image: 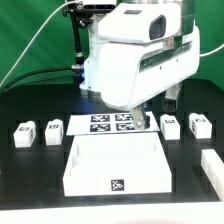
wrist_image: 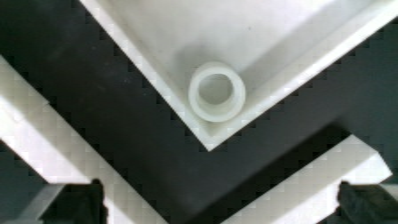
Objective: Assemble one leg
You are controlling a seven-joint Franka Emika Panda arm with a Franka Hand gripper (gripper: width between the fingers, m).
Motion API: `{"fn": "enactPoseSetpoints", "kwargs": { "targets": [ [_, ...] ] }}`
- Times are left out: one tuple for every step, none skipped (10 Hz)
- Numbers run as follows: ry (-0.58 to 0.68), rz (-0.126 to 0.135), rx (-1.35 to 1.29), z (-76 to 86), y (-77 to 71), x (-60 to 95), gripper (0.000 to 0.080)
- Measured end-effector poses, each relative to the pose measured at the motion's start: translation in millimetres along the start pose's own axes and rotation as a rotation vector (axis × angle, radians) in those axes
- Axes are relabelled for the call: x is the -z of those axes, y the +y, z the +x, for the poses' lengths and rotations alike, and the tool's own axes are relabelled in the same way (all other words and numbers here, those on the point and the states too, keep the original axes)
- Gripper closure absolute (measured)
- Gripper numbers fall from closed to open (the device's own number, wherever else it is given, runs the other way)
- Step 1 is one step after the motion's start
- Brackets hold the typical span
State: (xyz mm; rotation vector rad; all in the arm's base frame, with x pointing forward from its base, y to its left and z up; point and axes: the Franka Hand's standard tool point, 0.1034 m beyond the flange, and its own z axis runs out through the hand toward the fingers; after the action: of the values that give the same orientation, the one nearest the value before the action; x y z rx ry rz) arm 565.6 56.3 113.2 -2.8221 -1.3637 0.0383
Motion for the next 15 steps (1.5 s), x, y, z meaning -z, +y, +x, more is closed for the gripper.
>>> {"fn": "enactPoseSetpoints", "kwargs": {
  "targets": [
    [0.000, 0.000, 0.000, 0.0, 0.0, 0.0, 0.0150],
    [0.000, 0.000, 0.000, 0.0, 0.0, 0.0, 0.0150],
    [0.000, 0.000, 0.017, -0.1, 0.0, 0.0, 0.0150],
    [0.003, -0.003, 0.045, -1.1, -1.6, -1.4, 0.0150],
    [0.003, -0.004, 0.062, -8.0, -9.4, -6.2, 0.0150],
    [0.000, -0.016, 0.286, -21.7, -19.9, -10.2, 0.0150],
    [0.008, -0.030, 0.429, -36.7, -32.9, -15.2, 0.0150],
    [0.011, -0.034, 0.549, -57.2, -49.4, -25.8, 0.0150],
    [0.007, -0.024, 0.687, -74.1, -59.6, -36.4, 0.0150],
    [0.011, -0.028, 0.811, -86.1, -65.2, -45.9, 0.0150],
    [0.019, -0.030, 0.815, -96.9, -69.8, -56.3, 0.0150],
    [0.020, -0.020, 0.801, -104.3, -70.9, -66.2, 0.0150],
    [0.024, -0.014, 0.788, -109.7, -69.7, -75.9, 0.0150],
    [0.024, 0.001, 0.774, -116.3, -69.9, -86.2, 0.0150],
    [0.025, 0.011, 0.769, -119.2, -71.8, -94.4, 0.0150]
  ]
}}
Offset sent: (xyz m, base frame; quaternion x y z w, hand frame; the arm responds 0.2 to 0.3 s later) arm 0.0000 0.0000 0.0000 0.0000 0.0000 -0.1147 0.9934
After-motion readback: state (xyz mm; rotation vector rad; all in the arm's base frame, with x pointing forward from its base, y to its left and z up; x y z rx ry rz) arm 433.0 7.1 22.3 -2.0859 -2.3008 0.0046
